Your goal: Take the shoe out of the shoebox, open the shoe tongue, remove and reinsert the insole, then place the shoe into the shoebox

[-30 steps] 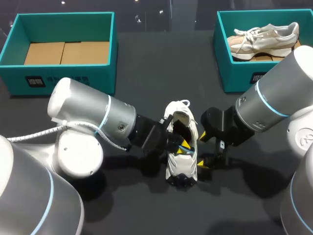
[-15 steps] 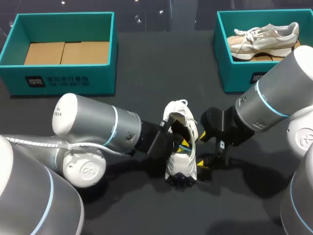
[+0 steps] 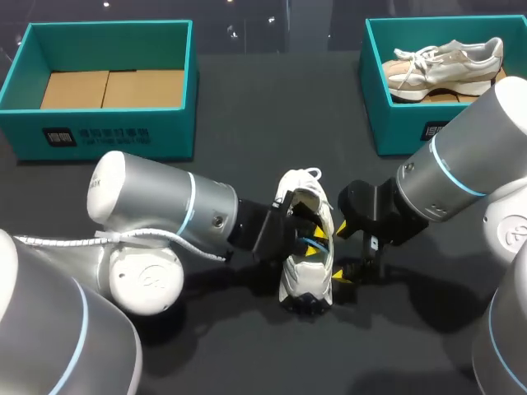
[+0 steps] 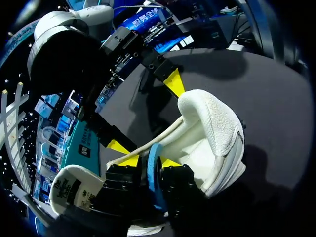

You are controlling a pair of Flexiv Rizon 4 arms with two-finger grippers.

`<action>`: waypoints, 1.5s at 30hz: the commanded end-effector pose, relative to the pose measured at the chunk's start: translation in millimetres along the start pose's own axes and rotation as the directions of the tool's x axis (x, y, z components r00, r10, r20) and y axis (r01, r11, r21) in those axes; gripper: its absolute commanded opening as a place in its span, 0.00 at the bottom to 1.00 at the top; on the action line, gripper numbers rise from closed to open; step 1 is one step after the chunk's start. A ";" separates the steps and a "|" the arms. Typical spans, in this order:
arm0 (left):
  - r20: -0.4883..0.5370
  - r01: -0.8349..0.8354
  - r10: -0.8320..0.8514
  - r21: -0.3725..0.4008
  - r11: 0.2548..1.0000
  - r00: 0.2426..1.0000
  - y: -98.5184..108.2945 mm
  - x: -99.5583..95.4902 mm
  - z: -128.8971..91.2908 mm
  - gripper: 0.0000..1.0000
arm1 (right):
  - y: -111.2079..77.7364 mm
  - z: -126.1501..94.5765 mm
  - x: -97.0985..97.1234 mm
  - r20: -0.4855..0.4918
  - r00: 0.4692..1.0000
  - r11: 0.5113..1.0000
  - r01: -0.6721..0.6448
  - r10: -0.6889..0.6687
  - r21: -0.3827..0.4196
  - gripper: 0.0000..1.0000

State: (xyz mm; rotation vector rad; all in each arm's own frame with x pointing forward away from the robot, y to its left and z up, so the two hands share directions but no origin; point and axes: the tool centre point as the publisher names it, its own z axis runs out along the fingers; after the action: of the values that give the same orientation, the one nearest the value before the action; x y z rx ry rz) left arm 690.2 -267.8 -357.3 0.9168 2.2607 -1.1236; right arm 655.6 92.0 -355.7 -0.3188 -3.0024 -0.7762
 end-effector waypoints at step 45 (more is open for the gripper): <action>0.022 -0.149 0.150 -0.018 0.989 0.988 19.9 9.8 12.8 0.00 | -0.1 0.7 1.3 0.004 1.000 1.000 0.000 0.000 0.001 1.00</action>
State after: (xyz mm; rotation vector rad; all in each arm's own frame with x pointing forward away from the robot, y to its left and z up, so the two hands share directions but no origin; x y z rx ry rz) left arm 697.6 -261.5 -374.1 1.0542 2.1311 -1.0549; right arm 655.6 92.0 -355.7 -0.3187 -3.0024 -0.7762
